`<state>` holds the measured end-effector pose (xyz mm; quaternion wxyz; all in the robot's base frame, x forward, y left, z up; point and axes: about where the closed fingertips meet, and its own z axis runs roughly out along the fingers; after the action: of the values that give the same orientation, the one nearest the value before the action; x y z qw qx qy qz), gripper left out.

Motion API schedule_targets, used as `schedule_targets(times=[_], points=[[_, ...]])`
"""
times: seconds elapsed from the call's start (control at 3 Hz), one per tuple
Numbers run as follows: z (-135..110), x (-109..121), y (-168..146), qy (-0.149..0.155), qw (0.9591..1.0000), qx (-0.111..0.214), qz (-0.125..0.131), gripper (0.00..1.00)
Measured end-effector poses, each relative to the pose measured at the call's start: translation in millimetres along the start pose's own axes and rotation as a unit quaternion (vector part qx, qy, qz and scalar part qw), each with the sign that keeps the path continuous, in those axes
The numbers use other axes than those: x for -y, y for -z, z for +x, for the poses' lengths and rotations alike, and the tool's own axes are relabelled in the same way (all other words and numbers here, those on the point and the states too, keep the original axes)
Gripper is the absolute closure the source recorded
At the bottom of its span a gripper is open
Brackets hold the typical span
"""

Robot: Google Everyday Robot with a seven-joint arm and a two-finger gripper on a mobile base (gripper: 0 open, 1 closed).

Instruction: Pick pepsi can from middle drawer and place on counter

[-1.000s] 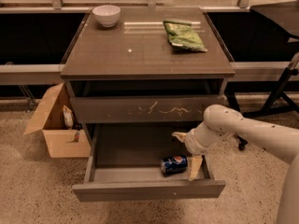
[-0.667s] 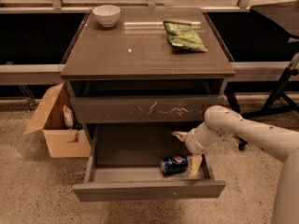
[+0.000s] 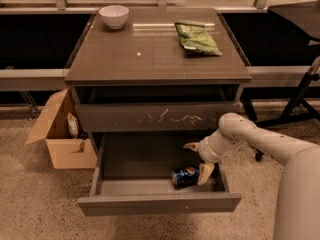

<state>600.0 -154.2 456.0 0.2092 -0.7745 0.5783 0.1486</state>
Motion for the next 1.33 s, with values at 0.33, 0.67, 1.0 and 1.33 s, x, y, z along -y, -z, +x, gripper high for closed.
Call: schedule_targets(times=[0.33, 0.67, 1.0, 1.33], points=[[6.0, 7.6, -10.7, -0.001, 1.0, 0.003, -0.007, 0.0], [8.4, 12.7, -21.9, 0.0, 0.9998, 0.009, -0.017, 0.15], [11.1, 15.2, -40.0, -0.003, 0.9995, 0.012, -0.031, 0.12], [12.2, 15.1, -51.1, -0.006, 0.9992, 0.013, -0.038, 0.12]])
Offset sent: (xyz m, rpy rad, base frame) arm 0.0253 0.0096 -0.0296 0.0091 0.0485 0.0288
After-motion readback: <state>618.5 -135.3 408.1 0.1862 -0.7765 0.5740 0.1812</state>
